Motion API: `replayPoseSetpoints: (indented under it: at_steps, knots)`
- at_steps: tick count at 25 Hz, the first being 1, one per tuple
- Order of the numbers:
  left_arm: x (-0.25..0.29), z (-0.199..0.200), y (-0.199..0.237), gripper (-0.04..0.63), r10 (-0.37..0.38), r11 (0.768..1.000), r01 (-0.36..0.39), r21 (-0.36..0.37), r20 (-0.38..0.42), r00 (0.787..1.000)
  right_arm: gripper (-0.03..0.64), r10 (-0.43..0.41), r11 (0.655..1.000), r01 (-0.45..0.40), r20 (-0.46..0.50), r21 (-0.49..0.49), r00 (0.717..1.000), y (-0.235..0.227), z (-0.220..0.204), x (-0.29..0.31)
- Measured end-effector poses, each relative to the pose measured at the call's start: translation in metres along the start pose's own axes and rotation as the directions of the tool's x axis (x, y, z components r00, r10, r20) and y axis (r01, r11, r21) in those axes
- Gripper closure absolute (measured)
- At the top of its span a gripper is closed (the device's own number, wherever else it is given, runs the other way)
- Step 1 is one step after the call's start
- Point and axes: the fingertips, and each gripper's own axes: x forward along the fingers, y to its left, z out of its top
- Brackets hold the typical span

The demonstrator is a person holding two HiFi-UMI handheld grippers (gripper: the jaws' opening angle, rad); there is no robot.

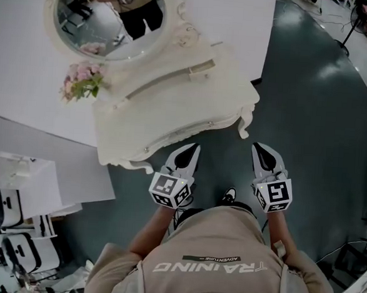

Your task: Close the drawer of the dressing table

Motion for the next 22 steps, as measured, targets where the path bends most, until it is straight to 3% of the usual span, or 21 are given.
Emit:
replayPoseSetpoints:
  at_steps: [12, 22]
  knots:
    - [0.038, -0.002, 0.028, 0.578, 0.100, 0.994, -0.100, -0.051, -0.018, 0.995, 0.615, 0.100, 0.995, -0.099, -0.053, 0.030, 0.994, -0.029, -0.011, 0.049]
    - [0.107, 0.012, 0.074, 0.578, 0.039, 0.998, -0.039, -0.057, -0.004, 0.999, 0.615, 0.043, 0.999, -0.042, -0.084, 0.022, 0.996, -0.067, 0.003, 0.102]
